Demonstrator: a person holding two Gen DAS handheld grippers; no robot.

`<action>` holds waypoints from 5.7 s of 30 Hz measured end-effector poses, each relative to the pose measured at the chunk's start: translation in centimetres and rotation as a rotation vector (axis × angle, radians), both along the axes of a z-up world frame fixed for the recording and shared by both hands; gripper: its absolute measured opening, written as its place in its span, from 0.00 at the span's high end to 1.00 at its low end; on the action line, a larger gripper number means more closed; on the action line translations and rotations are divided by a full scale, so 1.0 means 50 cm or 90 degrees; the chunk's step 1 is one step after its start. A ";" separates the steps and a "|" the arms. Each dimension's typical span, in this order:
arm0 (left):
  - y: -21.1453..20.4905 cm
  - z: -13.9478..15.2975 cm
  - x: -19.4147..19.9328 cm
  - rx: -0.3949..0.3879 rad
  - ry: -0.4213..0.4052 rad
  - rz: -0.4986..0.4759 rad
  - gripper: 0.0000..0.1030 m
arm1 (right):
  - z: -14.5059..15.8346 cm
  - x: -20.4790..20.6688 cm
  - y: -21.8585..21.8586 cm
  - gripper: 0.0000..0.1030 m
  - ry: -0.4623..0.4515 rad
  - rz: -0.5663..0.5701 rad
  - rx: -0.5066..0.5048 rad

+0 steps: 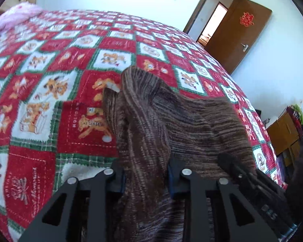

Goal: Fold small clothes

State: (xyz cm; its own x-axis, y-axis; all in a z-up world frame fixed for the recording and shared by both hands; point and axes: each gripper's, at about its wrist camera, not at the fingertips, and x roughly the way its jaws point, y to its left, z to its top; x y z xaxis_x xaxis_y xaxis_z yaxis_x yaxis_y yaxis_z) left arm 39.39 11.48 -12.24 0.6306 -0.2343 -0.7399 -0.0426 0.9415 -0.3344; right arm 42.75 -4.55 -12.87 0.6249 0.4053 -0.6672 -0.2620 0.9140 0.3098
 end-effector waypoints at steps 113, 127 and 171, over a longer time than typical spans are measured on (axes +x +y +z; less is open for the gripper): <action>-0.508 0.227 -0.688 0.210 -0.334 -0.268 0.00 | 0.237 -0.938 -0.448 0.24 -0.237 -0.528 -0.110; -0.510 0.260 -0.741 0.214 -0.385 -0.236 0.00 | 0.287 -1.005 -0.451 0.19 -0.312 -0.562 -0.116; -0.518 0.261 -0.742 0.207 -0.354 -0.242 0.00 | 0.289 -1.026 -0.470 0.18 -0.312 -0.602 -0.101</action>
